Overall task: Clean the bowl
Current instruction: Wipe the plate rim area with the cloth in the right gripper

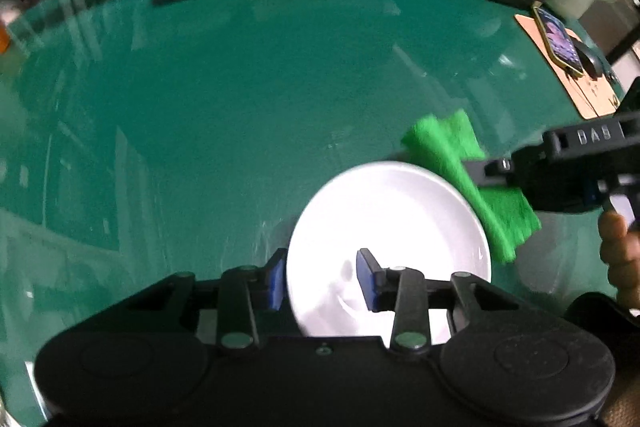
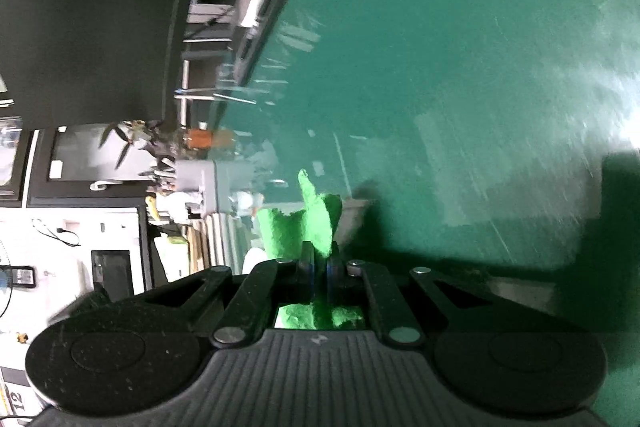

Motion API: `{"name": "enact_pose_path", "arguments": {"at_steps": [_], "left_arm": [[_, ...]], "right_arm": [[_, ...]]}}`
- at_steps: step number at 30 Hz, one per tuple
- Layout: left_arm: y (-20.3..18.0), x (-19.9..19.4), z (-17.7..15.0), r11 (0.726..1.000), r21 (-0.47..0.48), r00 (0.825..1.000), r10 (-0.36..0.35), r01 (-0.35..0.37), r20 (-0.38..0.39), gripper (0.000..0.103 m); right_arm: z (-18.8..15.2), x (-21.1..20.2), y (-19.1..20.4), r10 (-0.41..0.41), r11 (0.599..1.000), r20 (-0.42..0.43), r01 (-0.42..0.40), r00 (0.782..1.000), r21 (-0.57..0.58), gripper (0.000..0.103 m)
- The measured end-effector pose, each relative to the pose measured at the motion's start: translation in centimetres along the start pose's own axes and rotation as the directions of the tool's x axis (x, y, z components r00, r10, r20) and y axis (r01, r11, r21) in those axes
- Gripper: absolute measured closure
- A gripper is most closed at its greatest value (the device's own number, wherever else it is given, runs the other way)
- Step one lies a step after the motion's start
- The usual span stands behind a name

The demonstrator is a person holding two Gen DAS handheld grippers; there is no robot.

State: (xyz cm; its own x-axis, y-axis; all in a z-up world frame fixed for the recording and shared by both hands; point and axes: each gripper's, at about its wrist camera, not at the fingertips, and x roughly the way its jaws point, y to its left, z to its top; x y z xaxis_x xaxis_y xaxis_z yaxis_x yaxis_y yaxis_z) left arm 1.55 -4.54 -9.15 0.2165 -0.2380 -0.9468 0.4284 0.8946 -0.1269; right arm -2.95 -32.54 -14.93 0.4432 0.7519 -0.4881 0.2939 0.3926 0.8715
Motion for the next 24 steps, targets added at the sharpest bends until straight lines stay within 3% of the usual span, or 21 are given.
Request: {"name": "enact_pose_path", "arguments": {"at_steps": [2, 5, 11, 16, 19, 24], "left_arm": [[-0.1, 0.4, -0.1, 1.0, 0.009, 1.0, 0.018, -0.018, 0.003, 0.069], [0.1, 0.6, 0.3, 1.0, 0.003, 0.999, 0.029, -0.029, 0.028, 0.084], [0.4, 0.8, 1.8, 0.995, 0.096, 0.999, 0.028, -0.032, 0.041, 0.079], [-0.1, 0.8, 2.7, 0.979, 0.198, 0.999, 0.033, -0.04, 0.038, 0.075], [-0.2, 0.9, 2.8, 0.973, 0.229, 0.999, 0.032, -0.039, 0.032, 0.075], [-0.2, 1.1, 2.5, 0.973, 0.226, 0.999, 0.035, -0.043, 0.035, 0.074]], "right_arm": [[0.4, 0.6, -0.1, -0.015, 1.0, -0.007, 0.015, 1.0, 0.006, 0.096], [0.9, 1.9, 0.8, -0.026, 1.0, -0.026, 0.025, 0.999, -0.019, 0.096], [1.5, 3.7, 1.3, -0.011, 1.0, -0.058, 0.011, 0.998, -0.006, 0.096], [-0.4, 1.4, -0.2, -0.043, 0.999, -0.094, 0.045, 0.995, 0.027, 0.096], [-1.2, 0.7, -0.7, -0.036, 0.998, -0.099, 0.041, 0.994, 0.045, 0.096], [0.3, 2.6, 0.1, -0.045, 0.999, -0.078, 0.046, 0.996, 0.022, 0.096]]}}
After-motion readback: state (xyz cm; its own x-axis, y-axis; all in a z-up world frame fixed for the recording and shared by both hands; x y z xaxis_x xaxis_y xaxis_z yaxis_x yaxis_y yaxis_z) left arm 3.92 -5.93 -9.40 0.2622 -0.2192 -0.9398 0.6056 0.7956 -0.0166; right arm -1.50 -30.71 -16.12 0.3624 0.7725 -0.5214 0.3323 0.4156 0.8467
